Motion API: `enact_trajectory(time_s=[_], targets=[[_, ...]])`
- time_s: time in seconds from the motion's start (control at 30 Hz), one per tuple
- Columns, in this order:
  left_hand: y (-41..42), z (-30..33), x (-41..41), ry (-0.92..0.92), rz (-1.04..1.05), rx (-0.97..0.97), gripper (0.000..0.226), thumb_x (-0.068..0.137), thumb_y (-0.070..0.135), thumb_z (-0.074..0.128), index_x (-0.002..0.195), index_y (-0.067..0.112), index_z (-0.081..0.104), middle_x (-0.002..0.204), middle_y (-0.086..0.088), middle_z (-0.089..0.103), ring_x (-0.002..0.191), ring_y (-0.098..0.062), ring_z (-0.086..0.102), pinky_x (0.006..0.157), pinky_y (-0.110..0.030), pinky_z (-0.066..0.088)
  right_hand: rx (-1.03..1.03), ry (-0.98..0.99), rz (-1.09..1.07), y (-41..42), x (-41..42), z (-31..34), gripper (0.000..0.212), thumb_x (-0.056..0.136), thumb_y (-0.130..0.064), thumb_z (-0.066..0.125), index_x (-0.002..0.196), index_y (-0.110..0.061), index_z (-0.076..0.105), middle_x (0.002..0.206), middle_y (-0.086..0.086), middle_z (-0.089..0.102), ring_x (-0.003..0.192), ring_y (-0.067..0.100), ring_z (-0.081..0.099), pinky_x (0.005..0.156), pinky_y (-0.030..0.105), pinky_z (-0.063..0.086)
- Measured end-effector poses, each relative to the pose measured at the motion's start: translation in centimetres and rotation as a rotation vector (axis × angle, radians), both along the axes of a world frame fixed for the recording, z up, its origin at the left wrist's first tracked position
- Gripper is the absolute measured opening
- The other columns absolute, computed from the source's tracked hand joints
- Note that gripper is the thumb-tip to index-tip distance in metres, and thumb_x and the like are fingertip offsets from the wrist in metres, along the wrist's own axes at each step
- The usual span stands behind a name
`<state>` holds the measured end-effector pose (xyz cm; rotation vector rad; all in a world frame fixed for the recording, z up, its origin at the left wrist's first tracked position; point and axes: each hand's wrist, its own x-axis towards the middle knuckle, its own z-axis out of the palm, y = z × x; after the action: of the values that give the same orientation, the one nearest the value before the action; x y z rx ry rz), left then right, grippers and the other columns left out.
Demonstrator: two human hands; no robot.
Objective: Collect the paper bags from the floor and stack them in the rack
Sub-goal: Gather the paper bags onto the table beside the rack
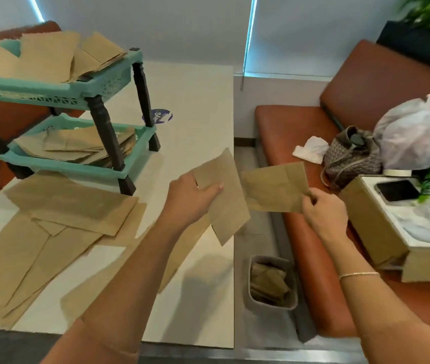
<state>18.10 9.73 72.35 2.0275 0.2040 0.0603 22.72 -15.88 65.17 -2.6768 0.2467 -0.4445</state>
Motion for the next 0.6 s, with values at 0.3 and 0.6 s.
enact_trajectory(time_s=[0.3,0.6], targets=[[-9.6,-6.3,5.8,0.022,0.004,0.150,0.031,0.088,0.016,0.054,0.118,0.016,0.061,0.108,-0.002,0.065,0.086,-0.013,0.051,0.071,-0.021,0.040,-0.026,0.627,0.063,-5.3,-1.0,-14.2,0.038,0.087,-0.007,0.042,0.114,-0.021,0.065,0.112,0.006,0.067,0.099,0.027,0.062,0.084,0.036,0.052],[-13.8,-14.4,10.6,0.169,-0.075,0.285,0.017,0.092,0.015,0.050,0.097,0.016,0.066,0.088,0.004,0.063,0.078,-0.008,0.051,0.057,-0.004,0.029,-0.085,0.819,0.165,-7.4,2.6,-22.2,0.043,0.093,-0.007,0.037,0.129,-0.022,0.054,0.120,0.006,0.061,0.110,0.023,0.058,0.089,0.035,0.049]])
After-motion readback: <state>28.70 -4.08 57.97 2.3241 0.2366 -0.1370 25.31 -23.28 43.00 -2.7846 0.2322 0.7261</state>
